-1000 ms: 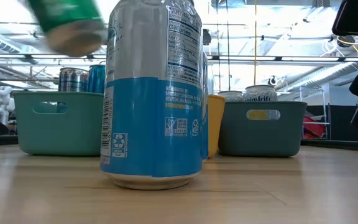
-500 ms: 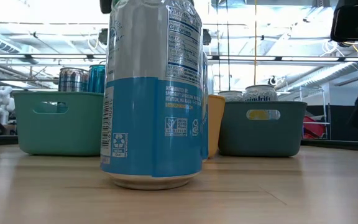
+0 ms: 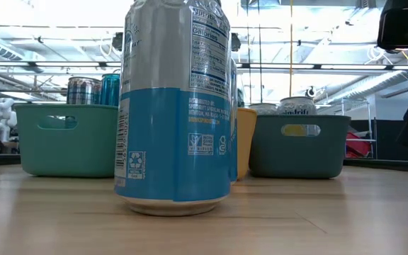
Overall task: Sort soda cans
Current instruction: Put the green soda can into the yellow bin
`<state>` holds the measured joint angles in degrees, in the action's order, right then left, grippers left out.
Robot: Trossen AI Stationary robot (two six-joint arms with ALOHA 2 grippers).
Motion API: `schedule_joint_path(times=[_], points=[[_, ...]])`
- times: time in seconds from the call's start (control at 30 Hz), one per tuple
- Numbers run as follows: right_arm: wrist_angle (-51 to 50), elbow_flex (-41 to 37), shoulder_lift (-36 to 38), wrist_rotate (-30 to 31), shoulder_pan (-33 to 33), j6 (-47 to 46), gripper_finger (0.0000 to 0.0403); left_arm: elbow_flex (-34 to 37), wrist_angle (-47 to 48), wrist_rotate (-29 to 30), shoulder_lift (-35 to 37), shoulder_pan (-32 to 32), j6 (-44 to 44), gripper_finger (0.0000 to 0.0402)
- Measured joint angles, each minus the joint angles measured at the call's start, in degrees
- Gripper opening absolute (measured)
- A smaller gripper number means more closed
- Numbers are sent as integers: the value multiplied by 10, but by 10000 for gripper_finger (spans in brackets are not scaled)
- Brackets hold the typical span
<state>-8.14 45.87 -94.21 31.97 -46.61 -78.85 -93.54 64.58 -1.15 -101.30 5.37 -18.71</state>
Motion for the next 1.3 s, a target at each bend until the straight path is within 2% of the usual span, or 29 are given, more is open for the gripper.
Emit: schedule_joint_path(times=[0.23, 0.53, 1.0, 1.3], points=[[0, 0, 0, 0, 0, 0, 155, 0, 0, -3, -50, -19, 30, 326], [-1, 0, 0, 0, 0, -15, 155, -3, -27, -5, -111, -34, 22, 336], [2, 0, 0, -1, 0, -15, 155, -4, -38, 3, -105, -35, -31, 339], [2, 0, 0, -3, 0, -15, 155, -4, -47, 1, -105, -35, -32, 339]])
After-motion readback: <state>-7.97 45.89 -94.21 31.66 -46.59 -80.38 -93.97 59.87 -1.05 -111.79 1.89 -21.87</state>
